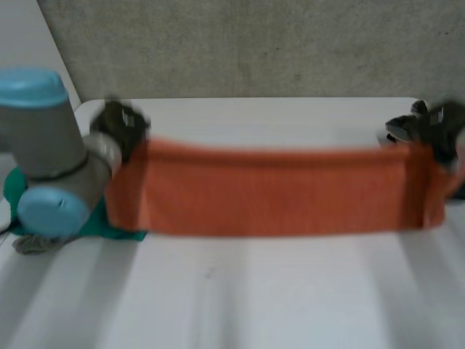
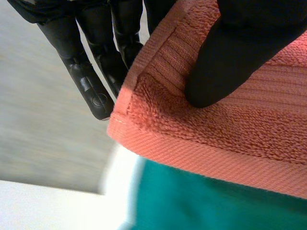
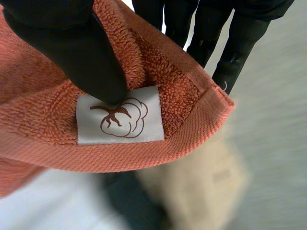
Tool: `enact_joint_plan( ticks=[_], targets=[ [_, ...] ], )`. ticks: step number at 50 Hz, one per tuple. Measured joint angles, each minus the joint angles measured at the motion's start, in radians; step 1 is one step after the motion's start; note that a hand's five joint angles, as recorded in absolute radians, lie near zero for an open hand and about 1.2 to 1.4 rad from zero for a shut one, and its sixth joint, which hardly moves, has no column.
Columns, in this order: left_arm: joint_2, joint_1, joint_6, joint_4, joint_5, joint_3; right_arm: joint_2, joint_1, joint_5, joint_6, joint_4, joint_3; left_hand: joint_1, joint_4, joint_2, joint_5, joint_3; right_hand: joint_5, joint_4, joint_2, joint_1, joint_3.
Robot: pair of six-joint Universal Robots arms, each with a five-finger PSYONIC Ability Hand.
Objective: Fold the laundry.
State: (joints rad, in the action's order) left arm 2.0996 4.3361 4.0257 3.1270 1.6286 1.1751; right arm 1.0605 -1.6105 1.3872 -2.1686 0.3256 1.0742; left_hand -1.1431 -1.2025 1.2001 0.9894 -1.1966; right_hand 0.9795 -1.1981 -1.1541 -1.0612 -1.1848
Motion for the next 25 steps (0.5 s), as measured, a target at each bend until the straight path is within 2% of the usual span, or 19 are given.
enact_joint_plan(
  ticks=[5, 9, 12, 17, 25],
  targets=[
    [0.026, 0.005, 0.038, 0.307, 0.005, -0.215, 0.002, -0.064, 0.046, -0.144, -0.392, -0.111, 0.0, 0.0, 0.0, 0.0, 0.0, 0.008, 0.0, 0.0, 0.0, 0.0],
    [0.006, 0.004, 0.046, 0.565, 0.0, -0.272, 0.044, -0.08, 0.061, -0.248, -0.764, -0.076, 0.0, 0.0, 0.0, 0.0, 0.0, 0.01, 0.0, 0.0, 0.0, 0.0],
    [-0.006, 0.003, 0.039, 0.678, -0.005, -0.274, 0.065, -0.083, 0.063, -0.285, -0.926, -0.028, 0.0, 0.0, 0.0, 0.0, 0.0, 0.016, 0.0, -0.007, 0.0, -0.005],
    [-0.012, 0.006, 0.002, 0.689, -0.008, -0.227, 0.068, -0.098, 0.06, -0.31, -0.968, 0.03, 0.0, 0.0, 0.0, 0.0, 0.0, 0.017, 0.0, -0.007, 0.0, -0.005],
    [-0.006, 0.033, -0.091, 0.619, -0.012, -0.044, -0.008, -0.121, 0.033, -0.309, -0.788, 0.047, 0.0, 0.0, 0.0, 0.0, 0.0, 0.017, 0.0, -0.007, 0.0, -0.005]
  ],
)
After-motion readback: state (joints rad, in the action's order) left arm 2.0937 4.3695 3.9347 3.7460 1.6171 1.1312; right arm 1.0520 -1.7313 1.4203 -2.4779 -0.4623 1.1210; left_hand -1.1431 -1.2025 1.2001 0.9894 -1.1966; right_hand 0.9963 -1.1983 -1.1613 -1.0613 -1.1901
